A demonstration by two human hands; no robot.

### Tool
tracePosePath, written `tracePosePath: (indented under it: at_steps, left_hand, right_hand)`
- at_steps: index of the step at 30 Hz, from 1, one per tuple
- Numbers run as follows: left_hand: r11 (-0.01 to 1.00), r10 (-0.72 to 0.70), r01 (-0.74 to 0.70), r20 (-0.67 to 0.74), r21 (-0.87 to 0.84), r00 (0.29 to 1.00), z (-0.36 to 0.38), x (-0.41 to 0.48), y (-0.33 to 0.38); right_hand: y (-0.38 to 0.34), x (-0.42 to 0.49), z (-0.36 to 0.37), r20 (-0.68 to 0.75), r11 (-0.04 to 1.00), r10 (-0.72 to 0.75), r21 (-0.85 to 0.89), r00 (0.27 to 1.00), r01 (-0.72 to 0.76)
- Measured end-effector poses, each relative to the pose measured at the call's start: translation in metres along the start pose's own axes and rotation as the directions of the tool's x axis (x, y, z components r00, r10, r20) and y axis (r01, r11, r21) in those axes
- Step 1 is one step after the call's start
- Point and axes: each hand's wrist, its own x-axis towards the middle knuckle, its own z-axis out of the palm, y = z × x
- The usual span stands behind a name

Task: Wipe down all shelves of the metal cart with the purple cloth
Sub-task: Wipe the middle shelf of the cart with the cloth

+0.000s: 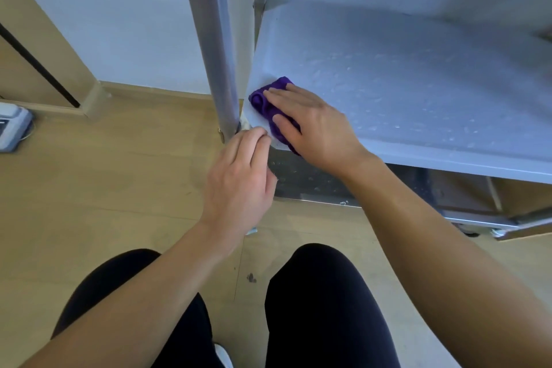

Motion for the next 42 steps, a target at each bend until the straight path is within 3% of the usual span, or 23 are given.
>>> tracePosePath:
  at_steps: [12,17,21,26,31,38,42]
  left_hand:
    - [0.978,0.001,0.005,-0.026,0.211,1.000,-0.004,0.023,0.014]
    - [0.990,-0.019,0.022,-0.023,0.140,1.000,-0.003,0.037,0.003]
    - [0.990,0.072,-0.063,-0.069,0.129,0.995,0.003,0.041,-0.006]
    - [0.967,0.164,-0.135,-0.127,0.216,0.978,0.008,0.038,-0.010]
    - [0.980,0.154,-0.138,-0.105,0.146,0.982,0.009,0.042,-0.007]
    - [0.973,0.164,-0.140,-0.123,0.183,0.979,0.008,0.047,-0.007]
    - [0.971,0.149,-0.125,-0.105,0.205,0.983,0.006,0.049,-0.003]
  right_hand:
    - [0.008,0.019,0.001,0.016,0.998,0.047,-0.030,0.999,-0.047]
    - [0.001,0.021,0.003,0.029,0.999,0.052,-0.003,0.998,-0.052]
    - [-0.006,0.021,0.004,0.040,0.997,0.039,0.058,0.998,-0.041]
    - [0.014,0.023,-0.010,0.025,0.982,0.185,0.044,0.982,-0.186]
    - [0.050,0.018,-0.023,-0.004,0.927,0.374,0.039,0.928,-0.373]
    - [-0.003,0.021,0.007,-0.011,0.990,0.090,0.110,0.996,-0.088]
    - [0.014,0.030,0.000,0.020,0.970,0.198,0.141,0.980,-0.198]
